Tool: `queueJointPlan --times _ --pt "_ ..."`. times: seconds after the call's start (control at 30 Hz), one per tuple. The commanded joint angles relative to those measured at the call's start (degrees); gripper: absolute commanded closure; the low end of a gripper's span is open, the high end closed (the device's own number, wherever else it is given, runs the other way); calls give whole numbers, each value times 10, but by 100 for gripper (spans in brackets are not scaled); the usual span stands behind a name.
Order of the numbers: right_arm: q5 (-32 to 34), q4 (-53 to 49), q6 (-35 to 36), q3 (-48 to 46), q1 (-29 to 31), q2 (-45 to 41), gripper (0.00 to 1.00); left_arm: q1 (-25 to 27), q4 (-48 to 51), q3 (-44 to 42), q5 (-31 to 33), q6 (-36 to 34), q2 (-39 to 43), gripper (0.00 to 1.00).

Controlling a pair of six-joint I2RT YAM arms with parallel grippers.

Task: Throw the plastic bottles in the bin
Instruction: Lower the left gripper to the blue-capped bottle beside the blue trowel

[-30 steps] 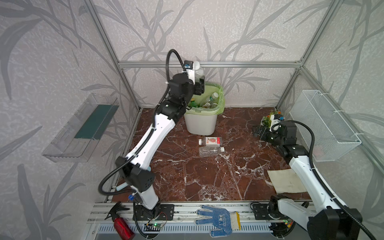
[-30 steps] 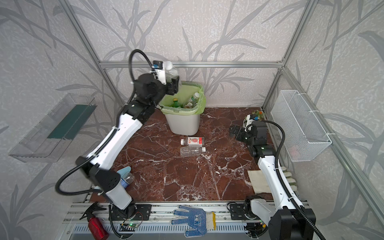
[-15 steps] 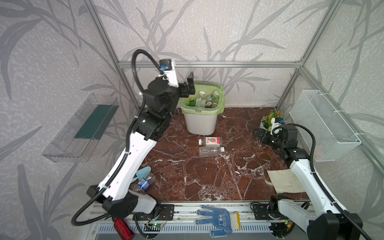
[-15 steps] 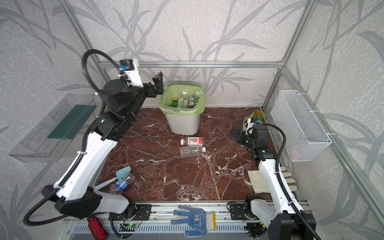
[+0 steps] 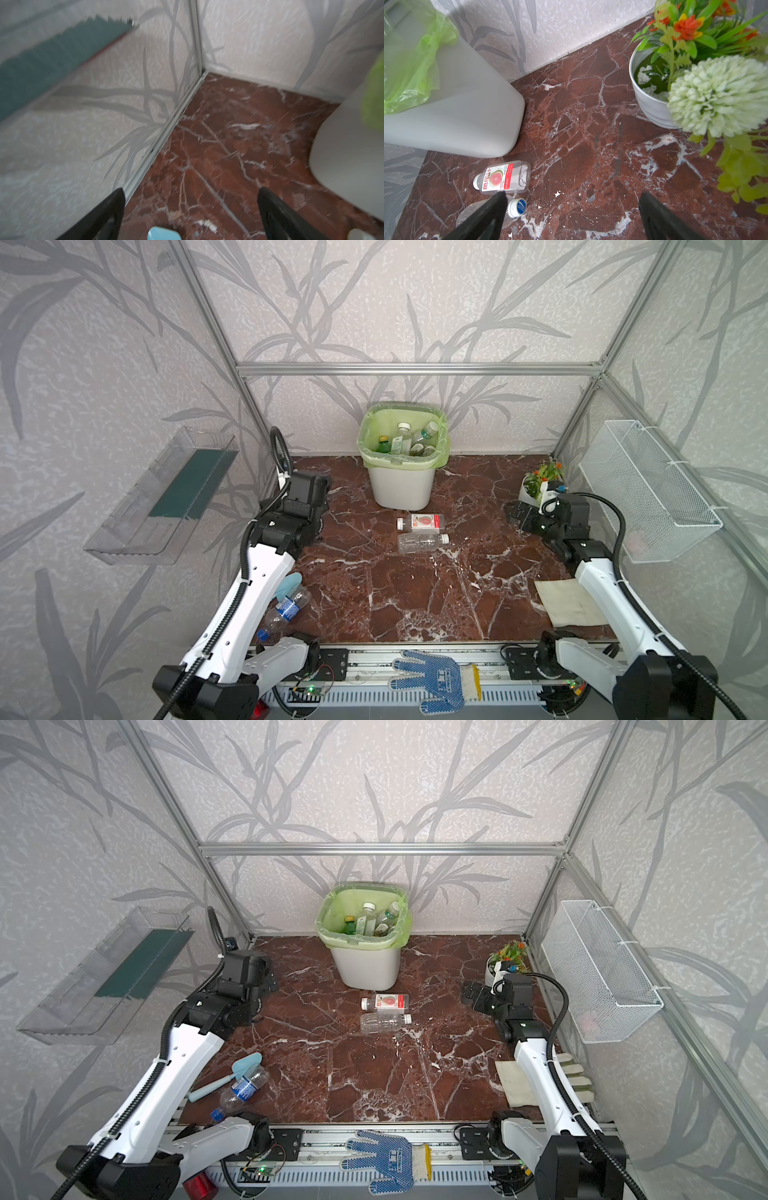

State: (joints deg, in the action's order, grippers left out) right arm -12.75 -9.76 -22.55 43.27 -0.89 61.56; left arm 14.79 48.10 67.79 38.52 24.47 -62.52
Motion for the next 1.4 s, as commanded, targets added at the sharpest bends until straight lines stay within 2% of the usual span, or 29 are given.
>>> queueJointPlan --times 0.0,0.13,0.23,0.3,0.5,0.67,0.97,1.37 --pt "-13 34 -11 -8 -4 15 1 -6 116 -24 27 101 3 1" --pt "-36 40 -27 -5 -4 30 1 -8 144 -53 4 214 -14 1" --pt "-75 41 -13 6 0 39 1 -7 134 -90 -16 296 11 1" --pt "-63 20 5 15 7 41 1 -8 126 -124 -37 362 49 1" --pt "-41 11 11 10 7 35 1 -8 175 -197 -22 615 182 1" --pt "-47 8 13 19 7 51 1 -8 204 -247 -30 768 231 1" --pt "-39 -6 26 24 7 60 1 -8 257 -291 -35 887 235 1" --pt "-38 -16 27 41 7 90 1 -8 270 -326 -49 967 237 1"
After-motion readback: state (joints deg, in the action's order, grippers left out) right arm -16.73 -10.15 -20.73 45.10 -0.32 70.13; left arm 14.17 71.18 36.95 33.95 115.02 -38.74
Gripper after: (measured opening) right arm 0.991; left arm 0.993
